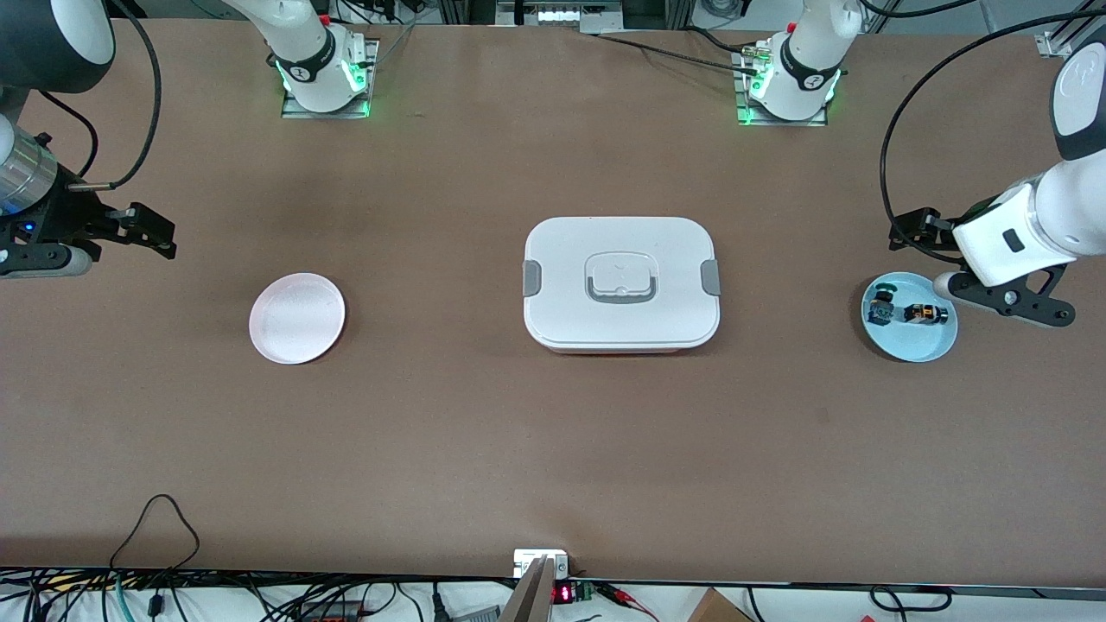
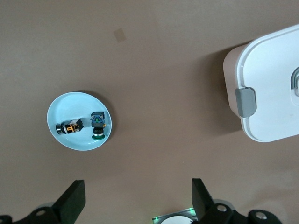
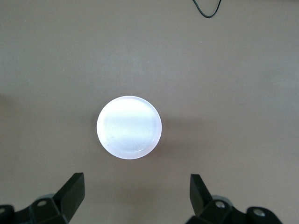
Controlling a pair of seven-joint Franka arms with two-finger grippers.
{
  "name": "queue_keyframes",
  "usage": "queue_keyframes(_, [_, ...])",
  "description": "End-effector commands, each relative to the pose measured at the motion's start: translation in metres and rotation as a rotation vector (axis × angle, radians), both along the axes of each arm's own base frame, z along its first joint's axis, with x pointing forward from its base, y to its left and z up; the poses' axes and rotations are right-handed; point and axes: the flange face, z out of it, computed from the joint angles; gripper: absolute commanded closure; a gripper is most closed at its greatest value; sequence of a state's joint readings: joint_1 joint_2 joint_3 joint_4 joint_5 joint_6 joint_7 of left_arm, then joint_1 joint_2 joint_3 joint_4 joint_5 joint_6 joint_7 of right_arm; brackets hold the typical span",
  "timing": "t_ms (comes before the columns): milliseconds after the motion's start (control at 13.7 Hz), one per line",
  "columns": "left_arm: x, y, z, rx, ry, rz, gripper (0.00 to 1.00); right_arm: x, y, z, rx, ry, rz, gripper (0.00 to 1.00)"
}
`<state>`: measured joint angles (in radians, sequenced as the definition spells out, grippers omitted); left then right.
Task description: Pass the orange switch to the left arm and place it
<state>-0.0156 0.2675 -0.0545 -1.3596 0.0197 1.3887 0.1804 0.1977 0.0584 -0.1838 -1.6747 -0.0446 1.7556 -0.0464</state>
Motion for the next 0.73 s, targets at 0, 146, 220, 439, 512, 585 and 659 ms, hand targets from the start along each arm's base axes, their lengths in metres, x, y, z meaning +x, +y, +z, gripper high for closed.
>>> queue_keyframes(0, [0.0,0.014,0.03,-0.031,-0.053,0.088,0.0,0.001,-0.002,0.006,-0.012,-0.002,0.001,0.0])
queue_keyframes(146, [0.006,0.013,0.035,-0.036,-0.101,0.123,0.0,0.001,-0.002,0.006,-0.012,-0.002,0.001,0.0])
queue_keyframes(220, [0.008,0.011,0.039,-0.029,-0.126,0.187,0.0,0.001,-0.002,0.006,-0.013,-0.002,0.002,0.0])
queue_keyframes(439, [0.003,0.011,0.044,-0.012,-0.135,0.222,0.0,0.001,-0.002,0.006,-0.013,-0.002,0.002,0.0])
queue_keyframes(512, [0.001,0.015,0.043,-0.014,-0.144,0.229,0.0,0.001,-0.002,0.006,-0.013,-0.002,0.002,0.0])
queue_keyframes(585, [-0.005,0.016,0.045,-0.022,-0.18,0.229,0.0,0.001,-0.002,0.006,-0.013,-0.002,0.002,0.0])
queue_keyframes(659, [-0.016,0.017,0.04,-0.024,-0.202,0.231,0.0,0.001,-0.002,0.006,-0.013,-0.002,0.002,0.0])
